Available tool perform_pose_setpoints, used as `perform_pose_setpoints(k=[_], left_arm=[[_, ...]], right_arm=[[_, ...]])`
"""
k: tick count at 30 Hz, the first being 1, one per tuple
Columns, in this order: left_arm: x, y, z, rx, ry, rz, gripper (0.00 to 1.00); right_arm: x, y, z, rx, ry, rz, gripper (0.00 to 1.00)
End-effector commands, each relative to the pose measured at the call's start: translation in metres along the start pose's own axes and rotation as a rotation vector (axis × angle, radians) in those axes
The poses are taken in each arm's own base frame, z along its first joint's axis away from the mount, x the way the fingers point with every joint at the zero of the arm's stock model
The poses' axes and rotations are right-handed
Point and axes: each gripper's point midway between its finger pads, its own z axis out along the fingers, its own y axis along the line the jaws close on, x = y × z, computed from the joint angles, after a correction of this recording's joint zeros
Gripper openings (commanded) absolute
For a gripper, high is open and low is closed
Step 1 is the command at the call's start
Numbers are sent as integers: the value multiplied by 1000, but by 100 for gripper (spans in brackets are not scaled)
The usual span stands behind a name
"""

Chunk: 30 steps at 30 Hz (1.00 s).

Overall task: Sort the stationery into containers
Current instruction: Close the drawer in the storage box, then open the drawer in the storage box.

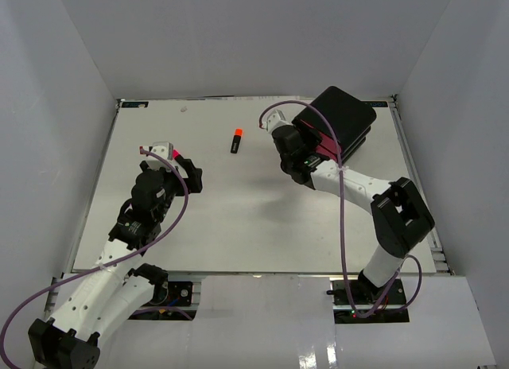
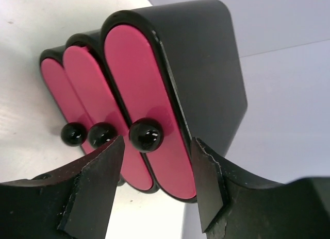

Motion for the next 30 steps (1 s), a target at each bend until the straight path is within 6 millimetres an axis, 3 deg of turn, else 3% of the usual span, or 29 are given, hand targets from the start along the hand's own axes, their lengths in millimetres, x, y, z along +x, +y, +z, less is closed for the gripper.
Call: perform_pose_setpoints(k=[1, 13, 30], left_arm=[[-2, 0, 0, 2, -14, -2, 98], [-4, 0, -1, 5, -18, 1, 98], [-3, 0, -1, 6, -16, 0, 98]], right_arm=[[-10, -24, 3, 131, -13, -25, 60], [-8, -12, 14, 149, -5, -80, 58], [9, 8, 18, 126, 29, -111, 56]])
